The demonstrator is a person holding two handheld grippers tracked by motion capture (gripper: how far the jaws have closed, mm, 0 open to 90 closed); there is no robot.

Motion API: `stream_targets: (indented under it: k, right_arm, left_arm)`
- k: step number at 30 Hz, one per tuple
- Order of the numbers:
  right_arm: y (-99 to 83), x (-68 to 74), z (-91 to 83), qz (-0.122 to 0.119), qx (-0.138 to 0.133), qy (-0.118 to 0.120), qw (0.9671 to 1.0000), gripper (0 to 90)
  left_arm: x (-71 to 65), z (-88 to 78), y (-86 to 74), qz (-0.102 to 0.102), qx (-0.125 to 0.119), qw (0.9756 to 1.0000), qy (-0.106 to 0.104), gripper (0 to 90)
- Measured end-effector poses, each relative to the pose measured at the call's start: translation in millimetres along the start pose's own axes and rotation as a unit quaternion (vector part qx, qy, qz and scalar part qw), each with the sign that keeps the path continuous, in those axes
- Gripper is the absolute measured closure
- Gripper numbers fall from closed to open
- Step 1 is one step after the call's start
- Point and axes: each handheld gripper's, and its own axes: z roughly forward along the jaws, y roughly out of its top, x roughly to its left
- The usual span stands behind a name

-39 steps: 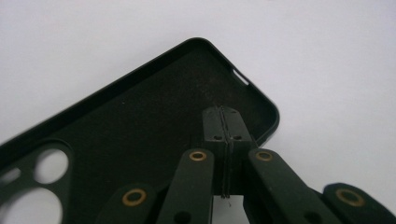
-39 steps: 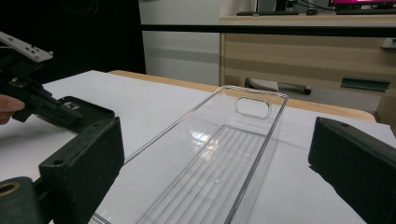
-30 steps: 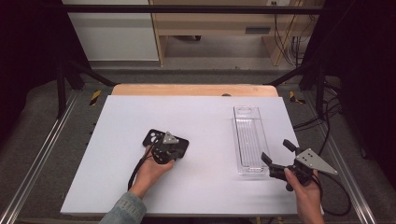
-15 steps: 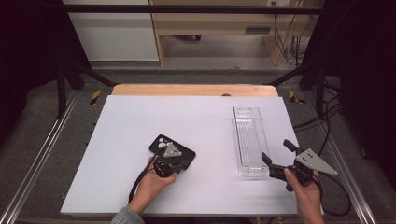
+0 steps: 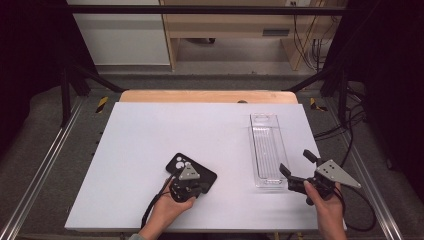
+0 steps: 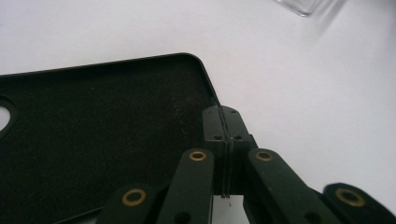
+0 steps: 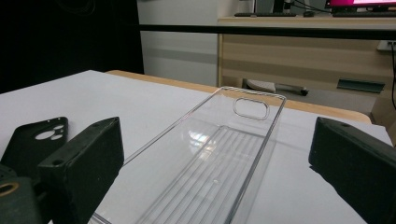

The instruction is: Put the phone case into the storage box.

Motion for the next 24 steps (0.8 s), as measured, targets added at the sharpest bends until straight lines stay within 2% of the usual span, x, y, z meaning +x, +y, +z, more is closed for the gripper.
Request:
stream_targets:
  k: [4,11,17,21,24]
  right_arm:
    - [0.2,1.6,0.5,-0.003,0.000,0.001,1.0000,3.5]
    - [2.3,2.6,0.0,-0.006,-0.003,-0.003,1.0000,3.6]
    - [3.5,3.6,-0.6,-0.011,-0.001,-0.010,0.9999,3.5]
    - [5.4,4.0,-1.6,-0.014,-0.003,-0.021,0.9997,3.4]
    - [6.7,5.1,-1.6,-0.015,-0.004,-0.025,0.9996,3.4]
  left_arm:
    - [-6.5,-1.5,-3.2,0.006,-0.001,1.0000,-0.004,90.0]
    - [-14.2,-4.1,-9.5,0.000,-0.006,0.9999,-0.016,90.0]
    - [-31.0,-4.8,-13.2,0.018,-0.002,0.9994,-0.029,90.0]
    - [-41.1,-4.1,-16.0,0.022,-0.004,0.9989,-0.042,90.0]
    - [-43.2,-4.3,-16.7,0.023,-0.003,0.9987,-0.045,90.0]
